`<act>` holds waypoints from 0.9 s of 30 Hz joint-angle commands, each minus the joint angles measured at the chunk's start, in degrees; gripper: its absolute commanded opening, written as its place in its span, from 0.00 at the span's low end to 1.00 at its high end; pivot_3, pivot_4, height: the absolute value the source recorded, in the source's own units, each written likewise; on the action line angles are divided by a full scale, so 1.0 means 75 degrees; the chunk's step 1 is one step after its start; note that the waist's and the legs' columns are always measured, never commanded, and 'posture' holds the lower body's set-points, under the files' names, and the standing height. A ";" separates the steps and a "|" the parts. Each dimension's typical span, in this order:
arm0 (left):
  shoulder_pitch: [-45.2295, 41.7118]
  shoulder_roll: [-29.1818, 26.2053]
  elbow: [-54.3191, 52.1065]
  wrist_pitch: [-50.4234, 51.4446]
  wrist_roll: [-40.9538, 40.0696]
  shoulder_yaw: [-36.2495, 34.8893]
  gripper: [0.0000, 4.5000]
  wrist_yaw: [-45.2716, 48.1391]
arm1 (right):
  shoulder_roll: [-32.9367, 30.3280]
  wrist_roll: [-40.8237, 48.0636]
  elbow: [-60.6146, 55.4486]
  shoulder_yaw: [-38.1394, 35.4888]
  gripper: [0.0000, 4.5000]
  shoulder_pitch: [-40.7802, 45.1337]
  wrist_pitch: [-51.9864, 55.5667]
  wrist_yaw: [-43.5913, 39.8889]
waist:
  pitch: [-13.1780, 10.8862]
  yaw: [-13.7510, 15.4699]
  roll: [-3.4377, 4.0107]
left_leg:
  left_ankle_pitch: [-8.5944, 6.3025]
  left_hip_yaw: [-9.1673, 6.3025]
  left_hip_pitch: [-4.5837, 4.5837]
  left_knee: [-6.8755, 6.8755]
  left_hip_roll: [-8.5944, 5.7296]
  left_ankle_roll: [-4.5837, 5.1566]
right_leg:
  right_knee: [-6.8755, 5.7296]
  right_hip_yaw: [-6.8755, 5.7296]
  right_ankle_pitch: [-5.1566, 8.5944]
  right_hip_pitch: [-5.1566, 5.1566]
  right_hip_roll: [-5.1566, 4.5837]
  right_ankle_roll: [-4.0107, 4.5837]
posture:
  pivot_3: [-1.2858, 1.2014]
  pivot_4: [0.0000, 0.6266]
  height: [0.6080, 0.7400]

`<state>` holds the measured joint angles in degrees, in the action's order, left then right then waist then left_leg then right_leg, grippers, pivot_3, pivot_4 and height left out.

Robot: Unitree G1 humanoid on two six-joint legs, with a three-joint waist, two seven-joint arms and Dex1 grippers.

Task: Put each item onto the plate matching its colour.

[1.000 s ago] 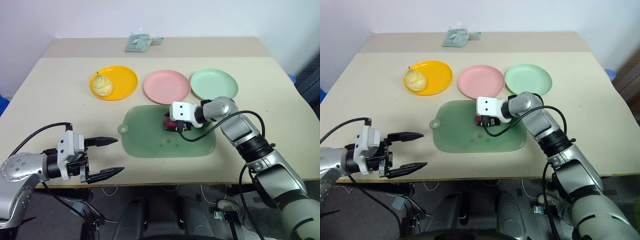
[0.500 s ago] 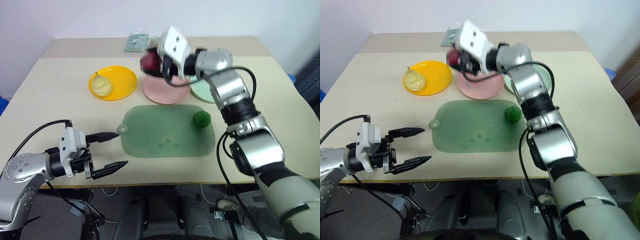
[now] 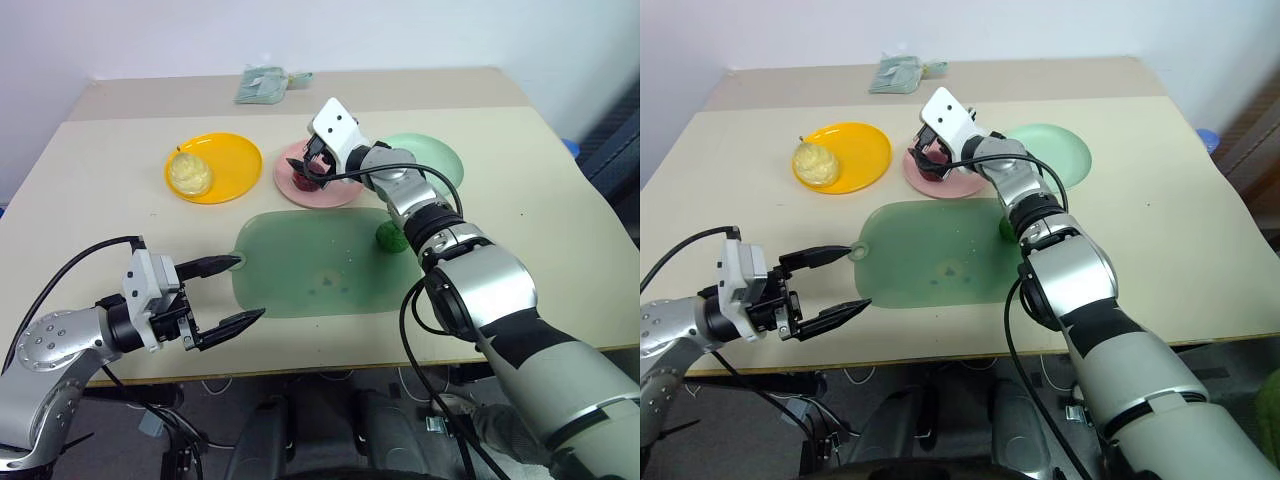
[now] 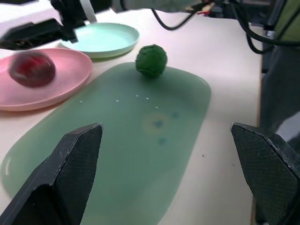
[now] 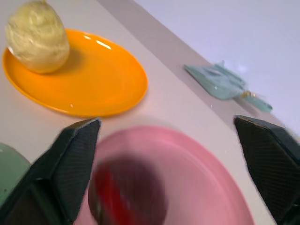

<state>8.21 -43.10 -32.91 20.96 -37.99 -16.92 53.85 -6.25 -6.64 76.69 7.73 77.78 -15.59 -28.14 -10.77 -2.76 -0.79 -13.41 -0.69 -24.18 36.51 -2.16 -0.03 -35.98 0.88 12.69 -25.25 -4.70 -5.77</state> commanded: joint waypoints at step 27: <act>-0.5634 0.1450 0.4466 -0.0102 0.1359 0.3037 1.00 0.1400 | -0.4407 0.5515 -1.3354 -0.3227 0.99 -0.7622 0.7330 -0.2313 | -0.0007 0.0185 0.0021 | -0.0023 0.0016 0.0048 0.0083 0.0017 0.0052 | -0.0015 0.0000 0.0004 0.0085 0.0025 -0.0030 | 0.52 0.24 1.00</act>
<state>-35.23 -30.12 2.24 20.87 -26.13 9.55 62.34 -39.88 32.80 -19.92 -16.76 20.55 38.88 -47.33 -10.82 -1.37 -0.64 -13.58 -0.56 -23.80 37.12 -2.00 0.36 -36.09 0.90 12.72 -24.61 -4.52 -5.99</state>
